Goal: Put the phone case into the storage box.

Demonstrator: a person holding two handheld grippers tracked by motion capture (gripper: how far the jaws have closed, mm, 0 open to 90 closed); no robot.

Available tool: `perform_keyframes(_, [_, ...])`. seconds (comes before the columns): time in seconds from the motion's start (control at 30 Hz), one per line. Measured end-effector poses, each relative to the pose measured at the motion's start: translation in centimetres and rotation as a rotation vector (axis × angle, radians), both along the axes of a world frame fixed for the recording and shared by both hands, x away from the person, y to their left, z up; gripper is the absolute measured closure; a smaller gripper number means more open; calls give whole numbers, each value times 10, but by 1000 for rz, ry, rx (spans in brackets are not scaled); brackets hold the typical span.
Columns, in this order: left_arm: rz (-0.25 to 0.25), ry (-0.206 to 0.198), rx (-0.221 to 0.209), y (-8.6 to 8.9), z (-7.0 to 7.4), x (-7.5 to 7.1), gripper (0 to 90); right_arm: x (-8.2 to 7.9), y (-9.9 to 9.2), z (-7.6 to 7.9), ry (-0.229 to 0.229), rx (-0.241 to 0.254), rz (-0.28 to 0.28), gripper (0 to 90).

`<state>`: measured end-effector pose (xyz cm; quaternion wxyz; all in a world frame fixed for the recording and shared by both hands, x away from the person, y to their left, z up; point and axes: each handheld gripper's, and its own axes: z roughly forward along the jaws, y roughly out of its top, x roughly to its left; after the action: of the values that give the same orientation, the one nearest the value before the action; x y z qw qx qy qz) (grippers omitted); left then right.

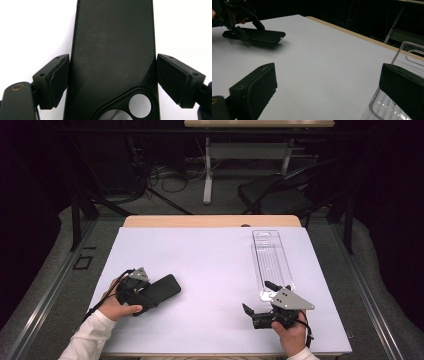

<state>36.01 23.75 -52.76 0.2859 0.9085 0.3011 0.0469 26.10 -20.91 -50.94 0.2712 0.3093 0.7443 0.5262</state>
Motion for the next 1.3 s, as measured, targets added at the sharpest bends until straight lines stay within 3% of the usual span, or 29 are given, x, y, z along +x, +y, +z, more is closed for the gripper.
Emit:
perform_keyframes(0.3, [7,7,11,-4,16,-2,146,0,1,0,1,1,0,12])
perform_keyframes(0.7, [-10,0,12,-24,39,-4,146,0,1,0,1,-2,1,12])
perform_keyframes(1.3, [-77,-18,5,-78,72,-2,147,0,1,0,1,-1,3,12])
